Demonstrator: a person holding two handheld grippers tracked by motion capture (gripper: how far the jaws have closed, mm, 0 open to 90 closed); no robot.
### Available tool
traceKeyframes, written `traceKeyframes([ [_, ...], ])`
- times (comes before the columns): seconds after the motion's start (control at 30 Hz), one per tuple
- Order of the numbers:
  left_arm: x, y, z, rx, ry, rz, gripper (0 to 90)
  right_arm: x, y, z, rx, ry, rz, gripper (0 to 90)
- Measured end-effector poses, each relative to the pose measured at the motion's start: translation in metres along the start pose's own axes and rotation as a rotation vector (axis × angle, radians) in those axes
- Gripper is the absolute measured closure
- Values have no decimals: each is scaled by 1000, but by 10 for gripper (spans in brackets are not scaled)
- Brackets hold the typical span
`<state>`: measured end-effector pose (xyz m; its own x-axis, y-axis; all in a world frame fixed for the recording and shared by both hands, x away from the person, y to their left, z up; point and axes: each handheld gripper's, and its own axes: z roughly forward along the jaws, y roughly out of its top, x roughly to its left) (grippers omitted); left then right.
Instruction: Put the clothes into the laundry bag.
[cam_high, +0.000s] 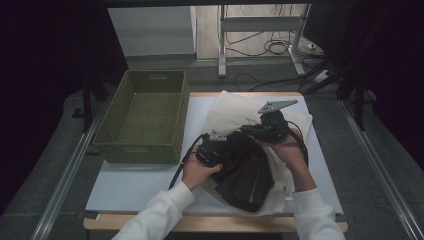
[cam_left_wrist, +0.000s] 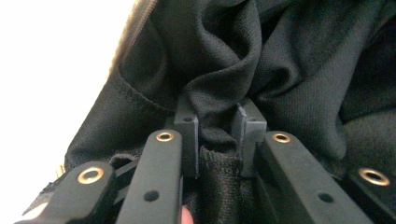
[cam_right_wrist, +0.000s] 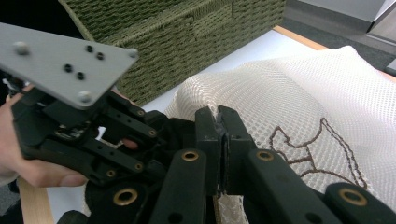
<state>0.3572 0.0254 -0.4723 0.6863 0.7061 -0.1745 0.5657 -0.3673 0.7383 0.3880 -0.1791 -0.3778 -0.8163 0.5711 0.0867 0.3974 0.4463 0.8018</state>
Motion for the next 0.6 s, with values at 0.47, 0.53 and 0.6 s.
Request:
traceKeyframes([
  [0.47,5,-1,-6,-49,-9,-7,724,0,0,-3,-12,12,1,881],
  [0.53,5,-3,-14,-67,-23,-6,710,-1,0,-3,-11,10,5,881],
  [0.6,3,-5,-24,-94,-34,-1,696,-2,0,-4,-12,7,6,880],
])
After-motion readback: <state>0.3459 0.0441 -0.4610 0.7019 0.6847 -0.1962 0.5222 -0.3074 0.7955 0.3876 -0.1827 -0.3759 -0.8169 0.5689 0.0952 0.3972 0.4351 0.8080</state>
